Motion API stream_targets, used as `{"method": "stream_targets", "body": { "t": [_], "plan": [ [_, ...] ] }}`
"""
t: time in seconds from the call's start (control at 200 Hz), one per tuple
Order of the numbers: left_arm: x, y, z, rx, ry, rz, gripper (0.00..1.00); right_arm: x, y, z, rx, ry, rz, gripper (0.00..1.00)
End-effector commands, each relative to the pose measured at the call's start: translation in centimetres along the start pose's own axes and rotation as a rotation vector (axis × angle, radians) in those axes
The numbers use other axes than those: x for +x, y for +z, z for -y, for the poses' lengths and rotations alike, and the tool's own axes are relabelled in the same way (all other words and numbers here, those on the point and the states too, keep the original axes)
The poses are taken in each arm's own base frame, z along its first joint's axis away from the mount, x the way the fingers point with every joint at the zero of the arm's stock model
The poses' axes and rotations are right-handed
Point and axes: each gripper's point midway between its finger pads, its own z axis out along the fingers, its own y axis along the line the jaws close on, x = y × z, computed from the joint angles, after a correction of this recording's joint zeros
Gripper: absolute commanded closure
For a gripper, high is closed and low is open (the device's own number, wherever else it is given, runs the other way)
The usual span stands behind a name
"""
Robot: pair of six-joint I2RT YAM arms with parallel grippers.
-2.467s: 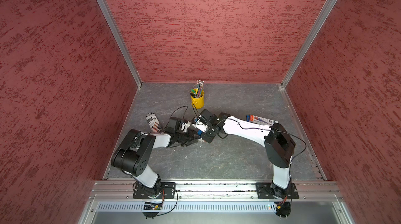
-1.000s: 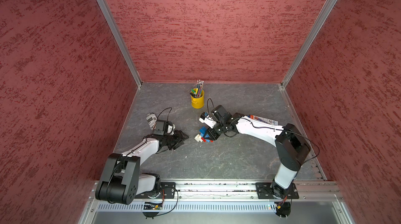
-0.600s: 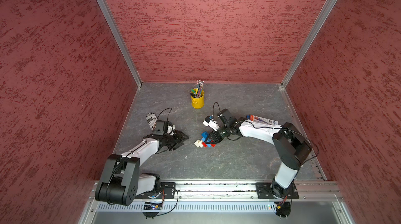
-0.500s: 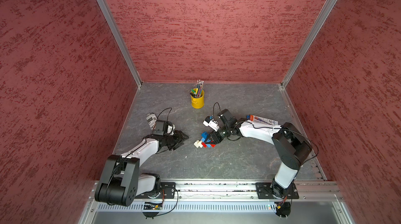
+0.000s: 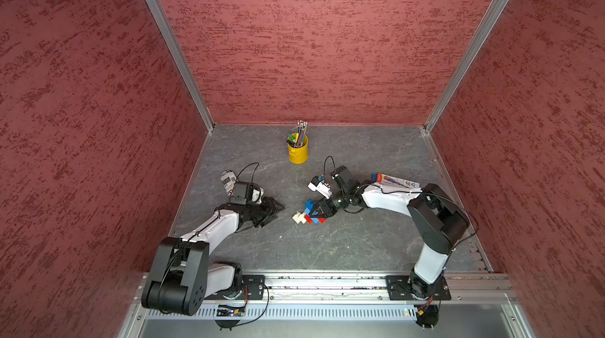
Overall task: Assemble the letter y with lego
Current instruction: Place the lego brick at the center of the board.
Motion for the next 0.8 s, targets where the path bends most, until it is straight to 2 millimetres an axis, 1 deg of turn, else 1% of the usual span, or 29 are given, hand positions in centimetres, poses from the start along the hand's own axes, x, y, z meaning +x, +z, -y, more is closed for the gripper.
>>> {"method": "stream_targets", "body": {
  "t": [0.0, 0.085, 0.436, 0.536, 0.661, 0.792],
  "plan": [
    [0.2, -0.2, -0.3, -0.004, 0.006, 0.005, 0.43, 0.1, 0.3, 0.4, -0.027, 0.005, 0.001, 0.64],
    [0.3, -0.2, -0.4, -0.004, 0.005, 0.004, 0.43, 0.3, 0.3, 0.8, -0.026, 0.016, -0.002, 0.64],
    [0.5, -0.4, -0.6, -0.007, 0.004, 0.009, 0.43, 0.1, 0.3, 2.5, -0.002, 0.037, -0.006, 0.55],
    [0.5, -0.4, -0.6, -0.009, 0.006, 0.011, 0.44, -0.3, 0.1, 2.9, 0.011, 0.036, 0.003, 0.51],
    [0.5, -0.4, -0.7, -0.011, 0.005, 0.011, 0.44, -1.0, 0.0, 3.1, 0.012, 0.029, 0.017, 0.5],
    [0.5, -0.4, -0.8, -0.013, 0.003, 0.01, 0.44, -1.8, 0.1, 3.8, 0.027, 0.034, 0.03, 0.46]
  ]
}}
